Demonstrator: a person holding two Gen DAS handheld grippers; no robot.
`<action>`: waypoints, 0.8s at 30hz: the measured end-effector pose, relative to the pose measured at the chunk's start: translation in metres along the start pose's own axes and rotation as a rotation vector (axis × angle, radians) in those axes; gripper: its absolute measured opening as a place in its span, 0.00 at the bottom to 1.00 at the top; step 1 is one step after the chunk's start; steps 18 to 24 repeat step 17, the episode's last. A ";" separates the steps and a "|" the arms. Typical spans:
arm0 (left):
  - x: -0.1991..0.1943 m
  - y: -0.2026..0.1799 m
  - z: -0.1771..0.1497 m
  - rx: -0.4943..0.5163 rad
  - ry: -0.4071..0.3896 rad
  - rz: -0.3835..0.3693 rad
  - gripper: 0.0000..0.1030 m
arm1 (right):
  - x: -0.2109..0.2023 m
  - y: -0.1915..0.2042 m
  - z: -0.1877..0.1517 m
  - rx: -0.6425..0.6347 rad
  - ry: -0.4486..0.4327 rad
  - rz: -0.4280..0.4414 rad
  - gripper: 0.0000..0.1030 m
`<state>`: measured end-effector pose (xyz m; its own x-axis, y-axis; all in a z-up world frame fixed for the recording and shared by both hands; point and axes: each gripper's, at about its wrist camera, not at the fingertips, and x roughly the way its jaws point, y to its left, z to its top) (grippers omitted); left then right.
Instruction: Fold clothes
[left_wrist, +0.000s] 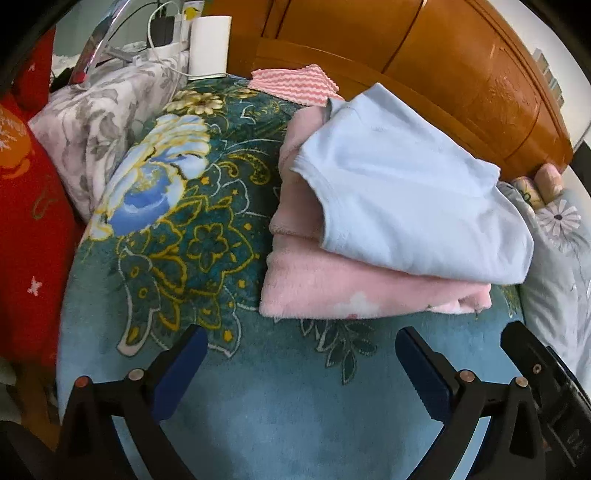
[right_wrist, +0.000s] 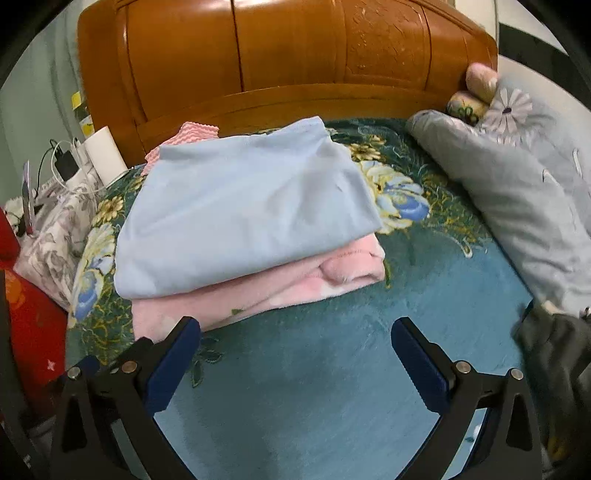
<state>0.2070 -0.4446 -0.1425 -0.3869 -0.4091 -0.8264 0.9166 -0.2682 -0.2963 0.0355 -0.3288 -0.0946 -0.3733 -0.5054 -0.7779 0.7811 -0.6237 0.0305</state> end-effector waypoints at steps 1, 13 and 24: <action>0.002 0.001 0.001 -0.007 0.000 -0.001 1.00 | 0.000 0.001 0.000 -0.009 -0.004 -0.007 1.00; 0.000 0.005 -0.003 -0.034 -0.027 -0.042 1.00 | 0.001 0.006 -0.002 -0.028 -0.016 -0.025 1.00; -0.004 0.004 -0.004 -0.036 -0.057 -0.048 1.00 | -0.002 0.006 0.000 -0.030 -0.021 -0.021 1.00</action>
